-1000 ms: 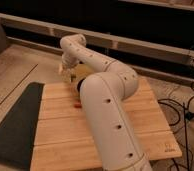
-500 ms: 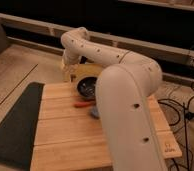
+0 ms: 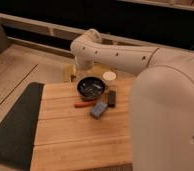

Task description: Place the bottle in the ceramic bowl

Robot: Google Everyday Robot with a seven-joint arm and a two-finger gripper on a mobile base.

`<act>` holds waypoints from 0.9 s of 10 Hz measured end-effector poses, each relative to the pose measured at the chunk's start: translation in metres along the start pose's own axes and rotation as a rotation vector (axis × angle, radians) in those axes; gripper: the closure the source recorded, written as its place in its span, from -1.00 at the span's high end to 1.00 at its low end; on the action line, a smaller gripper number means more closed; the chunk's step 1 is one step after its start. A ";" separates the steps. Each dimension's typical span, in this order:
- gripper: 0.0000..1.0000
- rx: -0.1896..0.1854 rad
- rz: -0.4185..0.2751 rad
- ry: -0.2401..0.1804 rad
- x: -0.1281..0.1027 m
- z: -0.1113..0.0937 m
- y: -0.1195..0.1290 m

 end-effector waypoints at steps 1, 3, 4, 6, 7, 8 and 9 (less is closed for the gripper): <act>-1.00 0.018 0.034 0.005 0.009 -0.003 -0.016; -1.00 0.031 0.056 0.008 0.015 -0.004 -0.025; -1.00 0.027 0.054 0.008 0.015 -0.004 -0.023; -1.00 0.030 0.057 0.008 0.016 -0.004 -0.025; -1.00 0.030 0.056 0.009 0.016 -0.003 -0.025; -1.00 0.028 0.055 0.010 0.015 -0.002 -0.023; -1.00 0.023 0.053 0.022 0.016 0.009 -0.021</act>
